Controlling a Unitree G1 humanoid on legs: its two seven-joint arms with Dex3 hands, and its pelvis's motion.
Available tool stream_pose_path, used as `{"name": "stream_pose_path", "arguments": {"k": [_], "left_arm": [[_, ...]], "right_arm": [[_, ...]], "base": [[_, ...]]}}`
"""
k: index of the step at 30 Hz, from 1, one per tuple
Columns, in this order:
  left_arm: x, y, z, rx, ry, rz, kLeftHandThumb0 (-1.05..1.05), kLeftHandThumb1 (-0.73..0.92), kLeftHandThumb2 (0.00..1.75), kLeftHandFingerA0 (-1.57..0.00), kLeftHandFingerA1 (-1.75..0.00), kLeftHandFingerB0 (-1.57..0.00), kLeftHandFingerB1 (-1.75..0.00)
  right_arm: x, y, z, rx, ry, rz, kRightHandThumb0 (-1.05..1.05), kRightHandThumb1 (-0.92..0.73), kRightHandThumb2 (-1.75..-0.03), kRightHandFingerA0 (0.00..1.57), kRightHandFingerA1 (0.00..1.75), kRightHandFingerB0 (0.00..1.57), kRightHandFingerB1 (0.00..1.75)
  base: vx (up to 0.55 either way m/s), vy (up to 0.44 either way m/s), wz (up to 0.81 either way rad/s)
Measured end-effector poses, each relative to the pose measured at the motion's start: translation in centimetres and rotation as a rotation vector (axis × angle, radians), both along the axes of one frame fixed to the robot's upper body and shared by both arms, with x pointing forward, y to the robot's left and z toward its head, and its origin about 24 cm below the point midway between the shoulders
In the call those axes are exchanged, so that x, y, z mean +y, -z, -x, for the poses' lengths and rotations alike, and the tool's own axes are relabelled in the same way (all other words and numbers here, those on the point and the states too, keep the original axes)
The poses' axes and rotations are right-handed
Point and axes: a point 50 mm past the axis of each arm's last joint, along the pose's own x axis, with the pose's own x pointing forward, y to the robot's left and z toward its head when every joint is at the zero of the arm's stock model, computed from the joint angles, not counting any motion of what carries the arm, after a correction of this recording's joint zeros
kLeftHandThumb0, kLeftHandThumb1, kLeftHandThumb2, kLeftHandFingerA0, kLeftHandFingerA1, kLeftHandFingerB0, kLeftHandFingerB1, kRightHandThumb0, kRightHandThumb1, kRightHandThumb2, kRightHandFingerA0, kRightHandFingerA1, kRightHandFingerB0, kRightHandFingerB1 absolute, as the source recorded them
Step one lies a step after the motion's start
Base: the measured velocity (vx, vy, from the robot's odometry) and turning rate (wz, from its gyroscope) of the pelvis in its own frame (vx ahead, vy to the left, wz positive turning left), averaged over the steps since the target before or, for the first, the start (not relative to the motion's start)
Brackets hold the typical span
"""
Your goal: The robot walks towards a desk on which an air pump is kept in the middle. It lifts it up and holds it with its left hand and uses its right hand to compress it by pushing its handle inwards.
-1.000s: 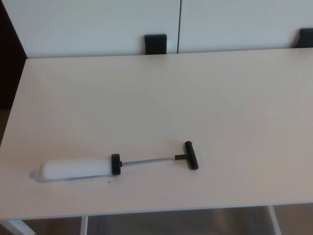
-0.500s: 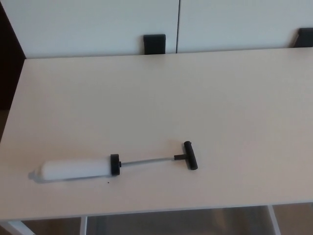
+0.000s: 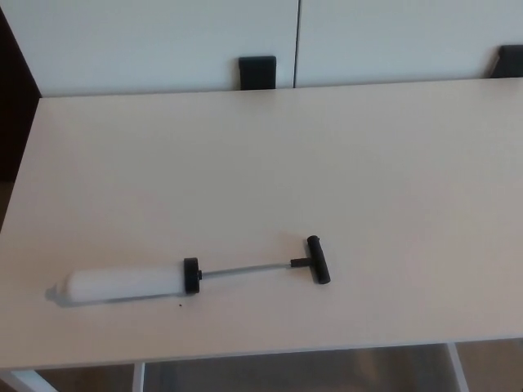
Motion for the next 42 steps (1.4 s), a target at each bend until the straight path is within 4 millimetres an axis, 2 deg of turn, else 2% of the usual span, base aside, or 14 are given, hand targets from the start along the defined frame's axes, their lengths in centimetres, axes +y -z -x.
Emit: {"name": "stream_pose_path", "arguments": {"k": [4,5,7,8,17,19,20,33,34,38,39,42], "left_arm": [[-0.9,-1.2,-1.5,-0.081,0.061,-0.032,-0.41,0.46,0.55,-0.30,-0.34,-0.28,-0.30],[-1.5,-2.0,-2.3,-0.126,0.100,-0.053,-0.30,0.41,0.53,-0.36,-0.35,-0.34,-0.32],[-1.9,-2.4,-2.8,-0.150,0.123,-0.065,-0.30,0.41,0.53,-0.36,-0.35,-0.34,-0.32],[-2.5,-2.9,-3.5,-0.181,0.156,-0.086,-0.22,0.31,0.87,-0.11,-0.51,-0.11,-0.50],[-5.5,-3.7,-6.5,-0.252,0.279,-0.153,-0.24,0.34,0.88,-0.06,-0.50,-0.06,-0.48],[-6.1,-3.6,-7.1,-0.250,0.296,-0.168,-0.24,0.34,0.88,-0.06,-0.50,-0.06,-0.48],[-6.1,-3.6,-7.1,-0.250,0.296,-0.168,-0.40,0.48,0.55,-0.21,-0.32,-0.17,-0.28],[-8.9,-0.7,-10.1,-0.138,0.357,-0.275,-0.46,0.46,0.62,-0.16,-0.34,-0.14,-0.31],[-9.0,-0.5,-10.2,-0.131,0.358,-0.282,-0.26,0.37,0.89,-0.01,-0.47,0.00,-0.46],[-9.4,0.4,-10.8,-0.091,0.364,-0.311,-0.27,0.37,0.89,-0.01,-0.47,0.00,-0.46],[-9.6,1.0,-11.0,-0.068,0.365,-0.325,-0.48,0.44,0.64,-0.17,-0.36,-0.12,-0.32],[-9.9,2.3,-11.5,-0.015,0.366,-0.361,-0.48,0.44,0.64,-0.17,-0.36,-0.12,-0.32]], "right_arm": [[0.1,-0.3,-0.1,-0.013,-0.006,0.003,-0.36,-0.66,-0.58,0.65,0.50,0.53,0.45],[0.1,-0.5,-0.1,-0.022,-0.009,0.006,-0.32,-0.65,-0.58,0.66,0.50,0.54,0.45],[0.1,-0.6,-0.1,-0.027,-0.011,0.008,-0.32,-0.65,-0.58,0.66,0.50,0.54,0.45],[0.2,-0.7,-0.2,-0.033,-0.014,0.009,-0.33,-0.65,-0.58,0.66,0.50,0.53,0.45],[0.4,-1.3,-0.4,-0.063,-0.031,0.014,-0.34,-0.65,-0.58,0.65,0.49,0.53,0.44],[0.5,-1.4,-0.4,-0.069,-0.034,0.014,-0.34,-0.65,-0.58,0.65,0.49,0.53,0.44],[0.5,-1.4,-0.4,-0.069,-0.034,0.014,-0.34,-0.65,-0.58,0.65,0.51,0.52,0.44],[0.6,-1.9,-0.6,-0.092,-0.045,0.021,-0.31,-0.66,-0.59,0.63,0.52,0.53,0.46],[0.6,-1.9,-0.6,-0.093,-0.045,0.021,-0.32,-0.65,-0.58,0.64,0.52,0.54,0.46],[0.6,-2.1,-0.7,-0.102,-0.048,0.023,-0.32,-0.66,-0.58,0.64,0.52,0.53,0.45],[0.7,-2.1,-0.7,-0.106,-0.050,0.024,-0.31,-0.66,-0.58,0.64,0.53,0.53,0.46],[0.7,-2.2,-0.7,-0.110,-0.051,0.026,-0.31,-0.66,-0.58,0.64,0.53,0.53,0.46]], "base": [[0.00,0.000,0.00],[0.00,0.000,0.00],[0.00,0.000,0.00],[0.00,0.000,0.00],[0.00,0.000,0.00],[0.00,0.000,0.00],[0.00,0.000,0.00],[0.00,0.000,0.00],[0.00,0.000,0.00],[0.00,0.000,0.00],[0.00,0.000,0.00],[0.00,0.000,0.00]]}}
